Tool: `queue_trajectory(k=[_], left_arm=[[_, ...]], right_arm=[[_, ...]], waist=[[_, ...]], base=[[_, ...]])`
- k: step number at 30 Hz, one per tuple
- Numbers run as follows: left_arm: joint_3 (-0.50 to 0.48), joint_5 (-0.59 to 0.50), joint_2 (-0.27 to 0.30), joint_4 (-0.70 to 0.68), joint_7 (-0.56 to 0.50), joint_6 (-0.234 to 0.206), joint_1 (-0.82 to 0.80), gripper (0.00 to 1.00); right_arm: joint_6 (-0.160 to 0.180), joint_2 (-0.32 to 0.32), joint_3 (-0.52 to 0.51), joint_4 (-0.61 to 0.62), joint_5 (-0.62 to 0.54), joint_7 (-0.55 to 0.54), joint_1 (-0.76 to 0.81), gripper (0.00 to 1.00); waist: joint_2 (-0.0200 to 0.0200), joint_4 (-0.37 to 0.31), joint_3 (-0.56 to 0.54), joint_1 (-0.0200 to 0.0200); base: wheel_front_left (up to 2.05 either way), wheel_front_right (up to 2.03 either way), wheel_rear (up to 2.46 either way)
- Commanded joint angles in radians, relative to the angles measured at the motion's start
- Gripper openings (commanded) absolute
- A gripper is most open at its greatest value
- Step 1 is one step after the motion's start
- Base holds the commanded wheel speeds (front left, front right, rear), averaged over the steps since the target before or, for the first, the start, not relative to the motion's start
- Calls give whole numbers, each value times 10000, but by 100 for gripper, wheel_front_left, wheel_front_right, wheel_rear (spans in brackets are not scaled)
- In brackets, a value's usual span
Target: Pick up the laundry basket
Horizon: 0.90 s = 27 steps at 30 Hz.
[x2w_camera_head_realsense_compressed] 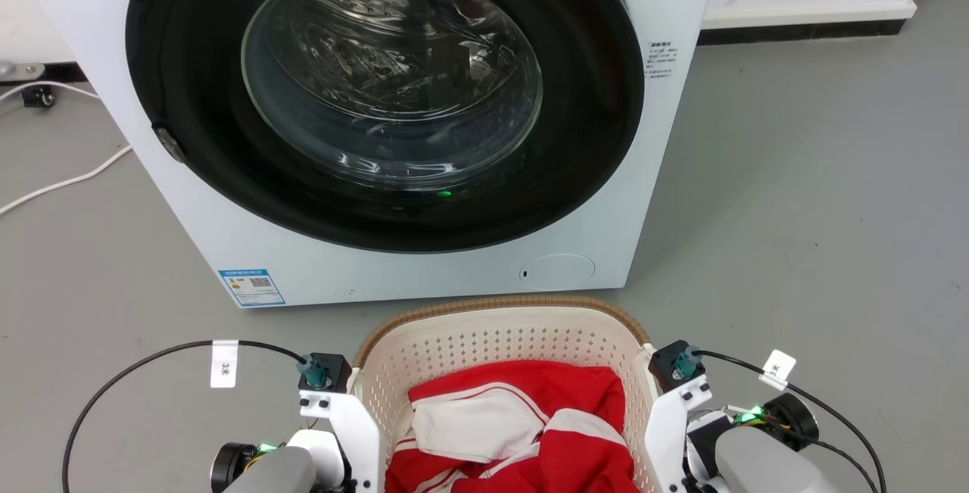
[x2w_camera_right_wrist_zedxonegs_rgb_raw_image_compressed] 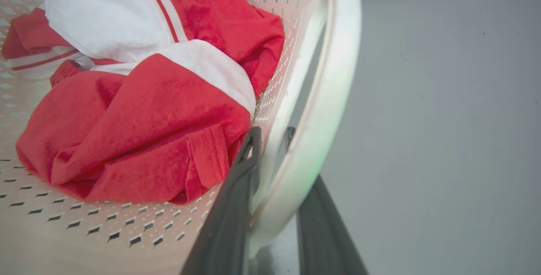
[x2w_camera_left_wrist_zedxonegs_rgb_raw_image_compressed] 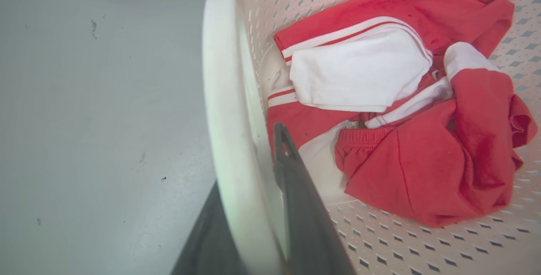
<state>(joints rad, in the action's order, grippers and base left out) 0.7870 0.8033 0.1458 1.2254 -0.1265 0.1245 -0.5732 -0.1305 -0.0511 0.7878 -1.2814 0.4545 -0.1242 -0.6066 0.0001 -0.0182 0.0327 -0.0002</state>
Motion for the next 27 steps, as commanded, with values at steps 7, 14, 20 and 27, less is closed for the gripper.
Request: queue_trajectory(k=[7,14,20,27], left_arm=[[311,326,-68,-30,-96,96,133,0],[525,536,-47,62,-104,94,178,0],[691,705,-59,89,-44,94,132,0],[880,897,-64,124,8,95,108,0]], right_arm=[[-4,-54,501,59,441,-127,219,0],[-4,-59,863,56,833,-212,262,0],[-14,-79,1151,53,1099,-202,227,0],[-14,-100,1443,37,1395,-167,162,0]], waist=[[-1,38,-195,2],[-1,4,-247,2],[-1,-3,-258,2],[-1,-12,-246,2]], base=[[0,0,0],[0,0,0],[0,0,0],[0,0,0]])
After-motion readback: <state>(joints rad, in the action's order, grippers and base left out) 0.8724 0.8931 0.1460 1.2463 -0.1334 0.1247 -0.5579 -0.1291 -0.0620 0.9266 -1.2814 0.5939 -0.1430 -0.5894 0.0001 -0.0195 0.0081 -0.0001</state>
